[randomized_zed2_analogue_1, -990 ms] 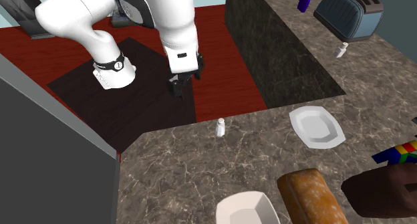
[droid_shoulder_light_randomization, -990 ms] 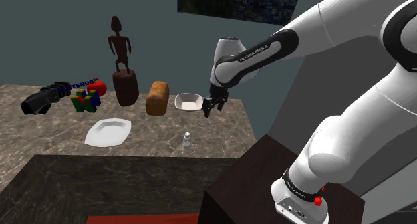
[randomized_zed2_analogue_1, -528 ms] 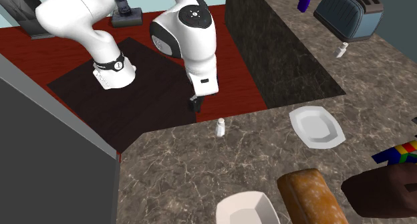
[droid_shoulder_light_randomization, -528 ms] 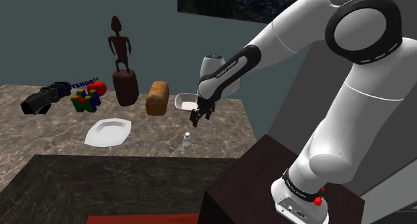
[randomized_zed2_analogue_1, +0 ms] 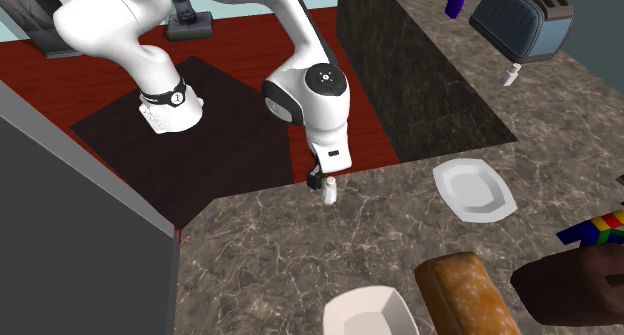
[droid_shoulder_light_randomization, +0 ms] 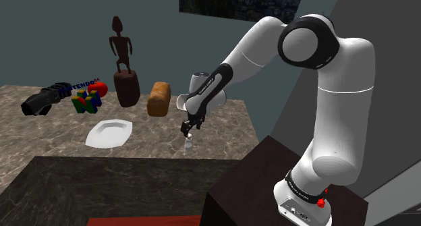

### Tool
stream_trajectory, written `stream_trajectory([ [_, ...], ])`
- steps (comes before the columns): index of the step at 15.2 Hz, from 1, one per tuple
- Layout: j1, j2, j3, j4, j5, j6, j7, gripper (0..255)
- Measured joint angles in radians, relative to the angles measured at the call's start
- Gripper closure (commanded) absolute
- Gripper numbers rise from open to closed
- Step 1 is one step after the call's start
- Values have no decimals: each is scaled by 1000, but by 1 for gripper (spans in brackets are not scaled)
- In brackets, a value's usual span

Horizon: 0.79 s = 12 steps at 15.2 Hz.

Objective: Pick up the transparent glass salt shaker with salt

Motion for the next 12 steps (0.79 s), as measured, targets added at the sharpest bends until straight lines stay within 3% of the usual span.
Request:
stream_trajectory([
  [8, -6, 121, 11, 45, 11, 77, -15, 0],
  [9, -6, 126, 12, 48, 11, 79, -16, 255],
  [12, -6, 130, 12, 51, 12, 82, -16, 255],
])
